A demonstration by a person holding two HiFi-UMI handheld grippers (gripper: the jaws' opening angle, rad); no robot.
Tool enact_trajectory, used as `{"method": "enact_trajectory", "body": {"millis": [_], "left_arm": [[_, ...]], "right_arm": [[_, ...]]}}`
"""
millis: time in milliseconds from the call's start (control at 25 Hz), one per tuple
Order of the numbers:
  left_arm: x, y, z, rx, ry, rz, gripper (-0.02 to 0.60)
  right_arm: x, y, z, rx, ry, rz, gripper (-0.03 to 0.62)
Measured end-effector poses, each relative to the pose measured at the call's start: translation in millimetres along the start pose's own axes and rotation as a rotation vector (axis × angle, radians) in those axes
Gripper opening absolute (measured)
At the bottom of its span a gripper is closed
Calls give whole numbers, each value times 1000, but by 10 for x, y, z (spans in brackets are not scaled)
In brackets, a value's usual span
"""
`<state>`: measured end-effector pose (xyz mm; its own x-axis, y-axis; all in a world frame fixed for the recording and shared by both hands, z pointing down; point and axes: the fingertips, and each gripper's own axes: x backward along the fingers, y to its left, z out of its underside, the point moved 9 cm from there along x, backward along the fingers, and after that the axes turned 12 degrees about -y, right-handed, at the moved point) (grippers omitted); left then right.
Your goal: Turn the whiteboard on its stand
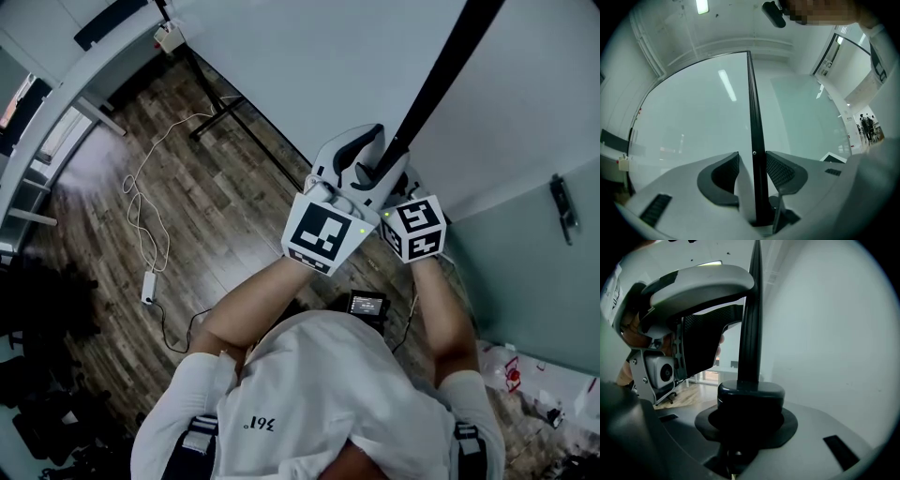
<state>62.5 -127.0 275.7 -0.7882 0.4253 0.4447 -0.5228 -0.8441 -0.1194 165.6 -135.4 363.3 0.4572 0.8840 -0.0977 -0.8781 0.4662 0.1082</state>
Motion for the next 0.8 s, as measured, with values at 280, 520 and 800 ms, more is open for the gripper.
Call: {"method": "enact_trajectory", "body": {"millis": [280, 520, 800], "left_arm": [[-131, 32, 90, 15, -19, -25, 183], [-217, 23, 153, 13, -28, -39, 183], [-215, 12, 163, 32, -47, -89, 183]], "right_arm": [[-59, -152, -2, 5, 6, -19, 140], [-71, -254, 14, 11, 11, -47, 140], [-72, -280, 17, 33, 25, -96, 140]]}}
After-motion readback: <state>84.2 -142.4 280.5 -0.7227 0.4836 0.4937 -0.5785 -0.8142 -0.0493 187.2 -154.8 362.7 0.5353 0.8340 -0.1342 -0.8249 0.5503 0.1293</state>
